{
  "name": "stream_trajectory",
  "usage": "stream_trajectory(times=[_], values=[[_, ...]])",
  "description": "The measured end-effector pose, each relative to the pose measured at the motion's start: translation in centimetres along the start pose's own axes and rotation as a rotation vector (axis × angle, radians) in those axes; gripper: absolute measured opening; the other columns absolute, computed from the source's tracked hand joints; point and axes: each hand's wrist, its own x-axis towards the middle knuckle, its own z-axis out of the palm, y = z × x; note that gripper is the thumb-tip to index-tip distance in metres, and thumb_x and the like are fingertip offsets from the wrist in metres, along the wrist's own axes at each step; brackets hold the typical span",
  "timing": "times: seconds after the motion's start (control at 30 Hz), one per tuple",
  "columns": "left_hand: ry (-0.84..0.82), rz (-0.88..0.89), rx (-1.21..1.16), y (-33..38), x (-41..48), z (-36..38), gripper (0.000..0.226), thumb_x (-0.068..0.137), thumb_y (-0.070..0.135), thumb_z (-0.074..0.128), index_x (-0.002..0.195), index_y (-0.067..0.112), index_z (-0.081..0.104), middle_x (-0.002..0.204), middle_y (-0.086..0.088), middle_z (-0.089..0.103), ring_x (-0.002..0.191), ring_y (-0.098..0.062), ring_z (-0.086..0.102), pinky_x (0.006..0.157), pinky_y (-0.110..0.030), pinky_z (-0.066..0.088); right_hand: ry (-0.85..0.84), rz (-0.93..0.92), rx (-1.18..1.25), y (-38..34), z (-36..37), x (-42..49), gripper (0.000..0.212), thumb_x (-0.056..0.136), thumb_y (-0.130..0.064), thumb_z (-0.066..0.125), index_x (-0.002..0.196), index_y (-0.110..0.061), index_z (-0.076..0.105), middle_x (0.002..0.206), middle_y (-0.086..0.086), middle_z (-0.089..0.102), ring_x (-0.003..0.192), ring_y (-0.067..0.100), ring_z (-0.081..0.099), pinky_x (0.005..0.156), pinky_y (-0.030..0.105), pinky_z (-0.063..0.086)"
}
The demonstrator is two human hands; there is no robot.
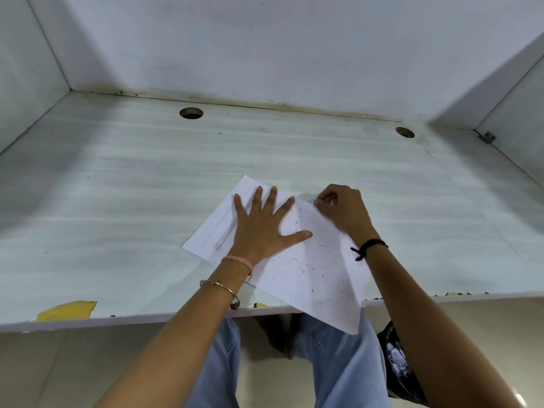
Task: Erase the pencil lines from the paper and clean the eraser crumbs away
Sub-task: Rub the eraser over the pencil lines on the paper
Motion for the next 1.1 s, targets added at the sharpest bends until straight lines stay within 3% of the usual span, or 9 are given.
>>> stream_trajectory(times=[0.07, 0.2, 0.3, 0.43, 0.63, 0.8, 0.87, 1.0, 1.1], values=[[0.001, 0.001, 0.005, 0.0, 0.0, 0.0, 0.092, 0.076, 0.090, 0.019, 0.154, 0.044, 0.005, 0.165, 0.001, -0.008, 0.150, -0.026, -0.013, 0.110, -0.069, -0.011, 0.034, -0.009, -0.064, -0.2, -0.4, 0.5, 0.006, 0.081, -0.008, 0.065, 0.081, -0.005, 0.069, 0.080, 0.006, 0.069, 0.078, 0.020, 0.061, 0.063, 0.021, 0.046], [-0.002, 0.007, 0.031, 0.0, 0.1, 0.1, 0.098, 0.070, 0.094, 0.010, 0.154, 0.043, 0.005, 0.165, -0.001, -0.008, 0.150, -0.028, -0.012, 0.110, -0.070, -0.010, -0.042, -0.209, 0.021, -2.6, 1.5, -1.8, 0.003, 0.080, -0.013, 0.068, 0.080, -0.010, 0.069, 0.073, -0.002, 0.065, 0.062, 0.002, 0.053, 0.058, 0.011, 0.038], [-0.016, -0.007, -0.001, -0.1, 0.1, 0.1, 0.096, 0.072, 0.093, 0.015, 0.154, 0.044, 0.005, 0.165, 0.001, -0.008, 0.150, -0.026, -0.013, 0.110, -0.069, -0.011, -0.066, -0.170, 0.105, -1.1, 1.6, -2.5, 0.003, 0.081, -0.015, 0.070, 0.083, -0.012, 0.069, 0.077, -0.006, 0.066, 0.068, -0.002, 0.057, 0.062, 0.009, 0.040], [-0.008, 0.002, -0.006, 0.0, -0.1, -0.1, 0.093, 0.076, 0.090, 0.020, 0.154, 0.043, 0.006, 0.165, 0.001, -0.008, 0.150, -0.026, -0.014, 0.110, -0.069, -0.010, 0.037, 0.022, 0.027, 1.1, -0.7, -0.4, 0.003, 0.081, -0.015, 0.068, 0.082, -0.012, 0.069, 0.082, -0.001, 0.069, 0.079, 0.013, 0.062, 0.066, 0.023, 0.048], [-0.015, 0.007, 0.038, 0.0, 0.1, 0.1, 0.101, 0.069, 0.094, 0.007, 0.154, 0.041, 0.004, 0.165, -0.001, -0.008, 0.151, -0.028, -0.011, 0.110, -0.070, -0.008, -0.075, -0.216, 0.088, -2.5, 2.2, -2.7, 0.005, 0.081, -0.016, 0.069, 0.080, -0.011, 0.068, 0.075, -0.002, 0.067, 0.071, 0.009, 0.058, 0.063, 0.017, 0.043], [-0.035, -0.009, -0.018, 0.1, -0.1, -0.3, 0.093, 0.077, 0.089, 0.021, 0.155, 0.041, 0.004, 0.165, 0.002, -0.009, 0.150, -0.024, -0.015, 0.111, -0.067, -0.013, 0.018, 0.024, 0.098, -0.1, 0.6, -0.7, 0.004, 0.081, -0.017, 0.069, 0.079, -0.014, 0.067, 0.078, -0.002, 0.069, 0.077, 0.014, 0.063, 0.067, 0.024, 0.049], [-0.035, -0.007, -0.018, 0.1, -0.3, -0.3, 0.093, 0.079, 0.088, 0.022, 0.156, 0.039, 0.004, 0.164, 0.003, -0.009, 0.150, -0.023, -0.015, 0.112, -0.066, -0.013, 0.030, 0.051, 0.068, 0.0, 0.0, -0.2, 0.004, 0.082, -0.016, 0.067, 0.080, -0.013, 0.067, 0.079, -0.002, 0.067, 0.077, 0.013, 0.063, 0.061, 0.017, 0.044], [-0.039, -0.016, -0.114, -0.3, 0.7, -1.0, 0.070, 0.098, 0.063, 0.021, 0.156, 0.024, 0.017, 0.165, 0.003, 0.005, 0.151, -0.021, -0.003, 0.115, -0.060, -0.009, 0.104, -0.046, 0.199, -2.2, 0.5, -1.9, 0.009, 0.087, -0.019, 0.064, 0.086, -0.012, 0.069, 0.082, -0.007, 0.067, 0.068, -0.002, 0.056, 0.061, 0.007, 0.041], [0.021, -0.062, -0.576, -0.6, 0.6, -2.5, 0.047, 0.107, 0.032, 0.027, 0.150, 0.015, 0.033, 0.158, -0.003, 0.031, 0.148, -0.016, 0.018, 0.120, -0.046, -0.002, -0.003, -0.087, 0.340, -3.9, 2.3, -3.6, 0.012, 0.091, -0.019, 0.060, 0.091, -0.012, 0.070, 0.089, -0.003, 0.068, 0.075, 0.009, 0.062, 0.067, 0.016, 0.052]])
